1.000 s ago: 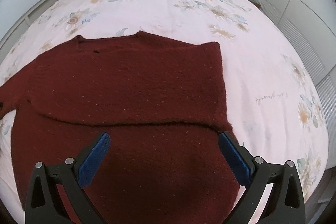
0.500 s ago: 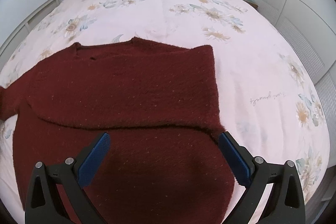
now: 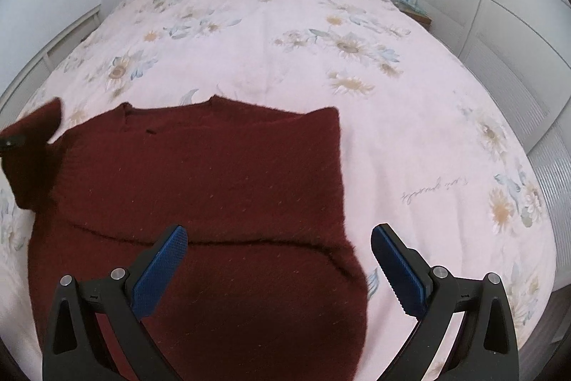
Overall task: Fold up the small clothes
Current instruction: 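Carry the sleeve across the sweater body with the left tool and release, then grasp the sweater side edge beside the folded sleeve with the left tool, then fold the side edge inward with the left tool while the right tool grasps the sweater, then release the sweater and lift both tools above the folded sweater, then grasp the sweater hem with both tools and lift it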
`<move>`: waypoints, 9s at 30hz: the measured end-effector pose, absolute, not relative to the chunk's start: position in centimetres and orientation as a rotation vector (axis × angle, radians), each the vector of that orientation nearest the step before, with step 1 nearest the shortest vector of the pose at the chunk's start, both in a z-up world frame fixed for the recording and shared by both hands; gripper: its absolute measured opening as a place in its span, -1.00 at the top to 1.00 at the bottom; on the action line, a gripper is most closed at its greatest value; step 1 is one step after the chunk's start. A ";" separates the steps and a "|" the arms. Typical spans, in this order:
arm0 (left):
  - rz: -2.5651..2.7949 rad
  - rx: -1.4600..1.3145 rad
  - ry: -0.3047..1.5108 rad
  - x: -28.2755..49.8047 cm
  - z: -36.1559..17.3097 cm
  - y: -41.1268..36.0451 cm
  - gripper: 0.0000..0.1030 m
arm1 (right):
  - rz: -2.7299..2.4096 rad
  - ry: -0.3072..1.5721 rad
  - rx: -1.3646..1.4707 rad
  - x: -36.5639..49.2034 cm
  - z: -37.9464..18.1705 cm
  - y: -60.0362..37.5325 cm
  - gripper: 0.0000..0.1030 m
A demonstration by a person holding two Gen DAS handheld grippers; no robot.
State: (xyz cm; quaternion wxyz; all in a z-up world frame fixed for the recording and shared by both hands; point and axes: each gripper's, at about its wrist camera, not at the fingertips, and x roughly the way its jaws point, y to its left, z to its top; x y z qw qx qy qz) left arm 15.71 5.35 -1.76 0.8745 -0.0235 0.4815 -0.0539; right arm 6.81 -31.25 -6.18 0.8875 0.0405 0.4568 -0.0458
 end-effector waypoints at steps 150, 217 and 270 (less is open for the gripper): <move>-0.178 0.225 1.195 16.2 -15.6 7.7 0.74 | 0.050 1.160 0.106 16.0 -13.7 -27.0 0.79; -0.194 0.114 1.143 17.0 -17.0 0.3 -0.99 | -0.040 1.093 0.108 11.7 -16.4 -28.7 -0.99; -0.169 0.088 1.323 -3.6 -16.2 6.1 -0.98 | -0.132 1.234 0.189 -9.8 -17.1 -32.8 -0.72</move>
